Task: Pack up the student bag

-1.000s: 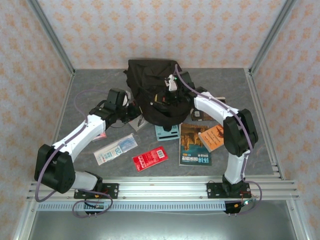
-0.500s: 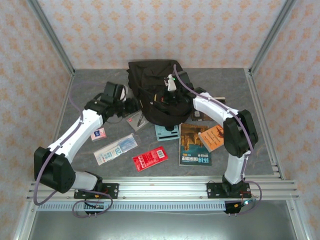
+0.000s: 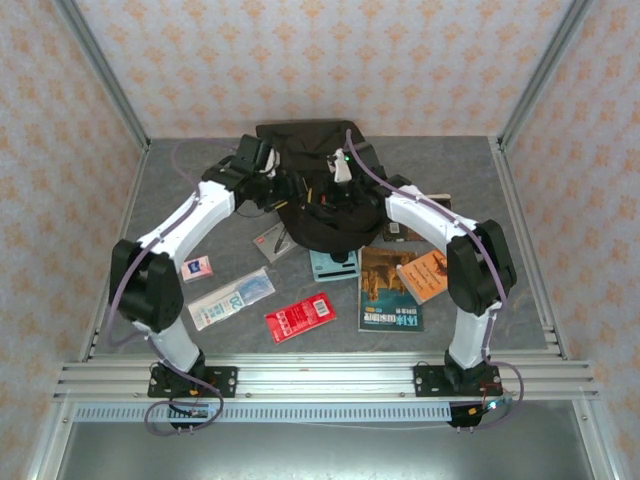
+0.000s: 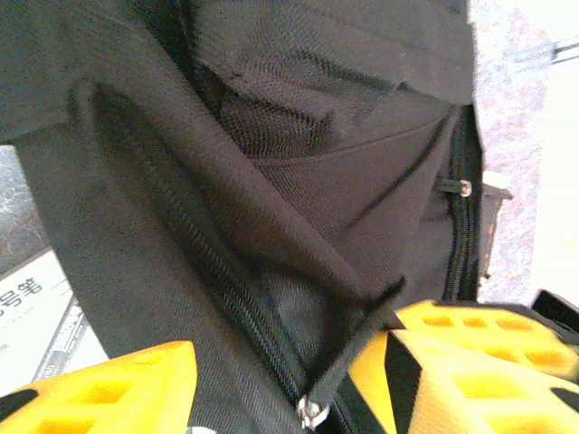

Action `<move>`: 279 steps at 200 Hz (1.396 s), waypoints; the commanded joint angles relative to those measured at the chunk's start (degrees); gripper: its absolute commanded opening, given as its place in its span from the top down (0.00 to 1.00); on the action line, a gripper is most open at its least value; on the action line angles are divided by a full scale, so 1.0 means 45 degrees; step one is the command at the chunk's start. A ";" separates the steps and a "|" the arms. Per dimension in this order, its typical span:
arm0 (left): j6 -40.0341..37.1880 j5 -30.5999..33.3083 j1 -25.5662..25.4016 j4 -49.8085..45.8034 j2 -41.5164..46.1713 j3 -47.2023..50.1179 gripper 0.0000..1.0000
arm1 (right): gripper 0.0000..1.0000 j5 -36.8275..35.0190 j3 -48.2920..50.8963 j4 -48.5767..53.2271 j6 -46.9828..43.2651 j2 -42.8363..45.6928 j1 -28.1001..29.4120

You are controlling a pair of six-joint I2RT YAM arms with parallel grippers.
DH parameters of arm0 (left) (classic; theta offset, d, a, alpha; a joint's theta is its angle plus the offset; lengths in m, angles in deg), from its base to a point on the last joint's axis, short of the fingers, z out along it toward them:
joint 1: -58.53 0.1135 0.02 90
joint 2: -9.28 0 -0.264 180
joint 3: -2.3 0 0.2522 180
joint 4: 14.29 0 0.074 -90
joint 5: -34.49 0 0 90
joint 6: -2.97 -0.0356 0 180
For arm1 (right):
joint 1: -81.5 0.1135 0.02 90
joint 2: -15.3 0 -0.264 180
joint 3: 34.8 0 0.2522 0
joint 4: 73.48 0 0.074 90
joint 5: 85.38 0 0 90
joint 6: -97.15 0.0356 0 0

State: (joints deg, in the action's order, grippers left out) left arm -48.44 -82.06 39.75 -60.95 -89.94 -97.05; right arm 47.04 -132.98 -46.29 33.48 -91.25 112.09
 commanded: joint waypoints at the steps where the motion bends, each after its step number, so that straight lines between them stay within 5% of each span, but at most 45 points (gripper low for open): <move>1: 0.0286 -0.0050 -0.0238 -0.0433 -0.0144 -0.1216 0.42 | 1.00 0.0646 -0.0400 -0.0736 0.0014 0.0673 0.0243; 116: -0.0239 0.0001 -0.0245 -0.1094 -0.0309 -0.2588 0.56 | 1.00 0.0974 -0.0603 -0.0602 -0.0015 0.0475 0.0273; 279: -0.1018 0.0943 -0.0122 -0.1463 -0.0704 -0.2184 0.57 | 1.00 0.1572 -0.0673 -0.1125 0.0502 0.0362 0.0316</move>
State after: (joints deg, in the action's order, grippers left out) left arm -52.22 -78.96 39.02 -67.29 -92.26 -107.41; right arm 50.64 -133.68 -46.99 34.57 -91.22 112.71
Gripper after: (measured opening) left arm 0.436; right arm 0.040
